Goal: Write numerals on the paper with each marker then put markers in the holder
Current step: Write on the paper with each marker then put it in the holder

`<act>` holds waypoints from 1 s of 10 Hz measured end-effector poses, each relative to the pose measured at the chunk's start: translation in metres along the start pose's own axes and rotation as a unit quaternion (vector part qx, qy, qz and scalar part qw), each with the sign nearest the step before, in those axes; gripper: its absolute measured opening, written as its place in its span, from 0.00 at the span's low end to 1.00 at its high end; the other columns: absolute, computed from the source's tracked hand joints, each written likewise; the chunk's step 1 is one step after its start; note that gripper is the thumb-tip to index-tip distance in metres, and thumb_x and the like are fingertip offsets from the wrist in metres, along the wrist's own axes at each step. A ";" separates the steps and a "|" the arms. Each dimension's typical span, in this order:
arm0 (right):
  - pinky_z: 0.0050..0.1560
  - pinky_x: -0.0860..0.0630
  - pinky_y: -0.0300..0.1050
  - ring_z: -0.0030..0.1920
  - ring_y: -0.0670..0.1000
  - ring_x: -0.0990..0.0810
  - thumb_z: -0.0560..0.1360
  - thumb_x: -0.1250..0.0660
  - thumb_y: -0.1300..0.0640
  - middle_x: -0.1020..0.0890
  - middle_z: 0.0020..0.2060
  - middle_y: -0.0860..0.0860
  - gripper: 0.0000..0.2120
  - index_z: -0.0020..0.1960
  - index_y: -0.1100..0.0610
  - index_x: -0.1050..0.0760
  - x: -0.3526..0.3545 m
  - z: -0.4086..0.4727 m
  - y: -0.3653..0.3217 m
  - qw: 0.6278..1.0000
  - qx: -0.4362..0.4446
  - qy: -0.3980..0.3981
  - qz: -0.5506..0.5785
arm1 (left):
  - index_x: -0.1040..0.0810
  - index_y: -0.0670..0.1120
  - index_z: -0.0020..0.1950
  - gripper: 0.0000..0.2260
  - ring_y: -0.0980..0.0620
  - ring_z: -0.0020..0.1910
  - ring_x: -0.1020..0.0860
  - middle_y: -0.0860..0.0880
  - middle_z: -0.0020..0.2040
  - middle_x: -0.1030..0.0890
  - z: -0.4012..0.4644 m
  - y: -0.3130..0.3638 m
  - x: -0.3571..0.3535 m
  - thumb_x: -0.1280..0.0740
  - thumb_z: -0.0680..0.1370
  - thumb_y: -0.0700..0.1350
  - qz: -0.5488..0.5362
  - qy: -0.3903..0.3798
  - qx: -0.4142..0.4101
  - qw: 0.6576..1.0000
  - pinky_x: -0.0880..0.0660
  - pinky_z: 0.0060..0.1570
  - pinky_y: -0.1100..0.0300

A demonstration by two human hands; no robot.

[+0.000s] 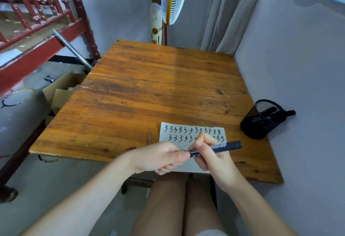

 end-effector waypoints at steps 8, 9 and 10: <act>0.45 0.26 0.50 0.48 0.62 0.20 0.77 0.39 0.53 0.17 0.48 0.58 0.12 0.57 0.53 0.21 0.187 0.037 -0.038 0.749 -0.060 0.343 -0.564 | 0.26 0.47 0.36 0.06 0.54 0.33 0.27 0.52 0.32 0.23 0.039 -0.061 -0.011 0.30 0.70 0.44 0.433 0.317 -0.133 0.833 0.34 0.29 0.64; 0.45 0.24 0.51 0.49 0.64 0.21 0.78 0.39 0.51 0.19 0.52 0.59 0.14 0.58 0.53 0.20 0.191 0.041 -0.028 0.718 -0.093 0.299 -0.622 | 0.26 0.47 0.36 0.06 0.54 0.33 0.26 0.52 0.33 0.22 0.039 -0.061 -0.011 0.30 0.71 0.44 0.435 0.320 -0.135 0.831 0.34 0.29 0.64; 0.42 0.26 0.50 0.48 0.65 0.23 0.79 0.40 0.51 0.23 0.49 0.60 0.14 0.57 0.53 0.19 0.190 0.046 -0.029 0.708 -0.131 0.273 -0.638 | 0.26 0.47 0.36 0.06 0.54 0.33 0.26 0.52 0.33 0.22 0.039 -0.062 -0.011 0.30 0.70 0.44 0.437 0.322 -0.146 0.827 0.34 0.29 0.65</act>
Point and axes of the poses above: each hand's wrist, its own z-axis towards the middle knuckle, its own x-axis out of the back of the hand, y = z × x, the point moved 1 cm from there along z, towards the middle knuckle
